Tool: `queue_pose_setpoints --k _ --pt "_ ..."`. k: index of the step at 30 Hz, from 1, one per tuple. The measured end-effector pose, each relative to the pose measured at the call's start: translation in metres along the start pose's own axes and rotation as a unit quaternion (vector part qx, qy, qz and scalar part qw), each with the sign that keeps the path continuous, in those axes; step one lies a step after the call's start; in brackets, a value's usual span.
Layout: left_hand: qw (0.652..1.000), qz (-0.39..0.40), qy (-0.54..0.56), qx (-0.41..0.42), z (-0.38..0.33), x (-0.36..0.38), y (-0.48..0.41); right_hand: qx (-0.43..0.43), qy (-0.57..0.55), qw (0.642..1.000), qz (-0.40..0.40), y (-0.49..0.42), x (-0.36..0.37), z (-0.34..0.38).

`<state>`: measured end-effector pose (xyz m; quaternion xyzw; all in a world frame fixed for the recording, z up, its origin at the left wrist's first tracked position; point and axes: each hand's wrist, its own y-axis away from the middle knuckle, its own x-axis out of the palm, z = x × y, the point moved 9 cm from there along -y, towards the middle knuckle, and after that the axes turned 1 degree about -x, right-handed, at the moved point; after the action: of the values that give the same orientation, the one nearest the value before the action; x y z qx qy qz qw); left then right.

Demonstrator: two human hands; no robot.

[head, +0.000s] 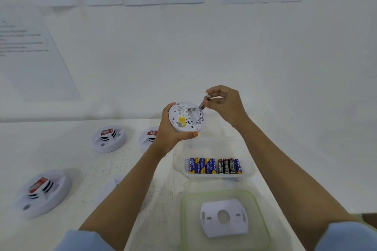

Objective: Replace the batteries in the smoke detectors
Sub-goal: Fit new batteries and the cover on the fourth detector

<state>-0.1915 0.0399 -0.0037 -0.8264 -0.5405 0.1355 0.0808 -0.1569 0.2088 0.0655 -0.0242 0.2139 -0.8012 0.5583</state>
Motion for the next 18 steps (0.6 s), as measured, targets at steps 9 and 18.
queue_pose_setpoints --k 9,18 --pt "1.000 0.002 0.002 0.002 -0.010 0.003 0.011 -0.037 -0.009 0.996 0.077 0.028 0.029 0.011" --pt "1.000 0.011 0.019 -0.004 -0.016 0.002 0.018 -0.106 0.129 0.967 0.191 0.050 0.046 0.008"
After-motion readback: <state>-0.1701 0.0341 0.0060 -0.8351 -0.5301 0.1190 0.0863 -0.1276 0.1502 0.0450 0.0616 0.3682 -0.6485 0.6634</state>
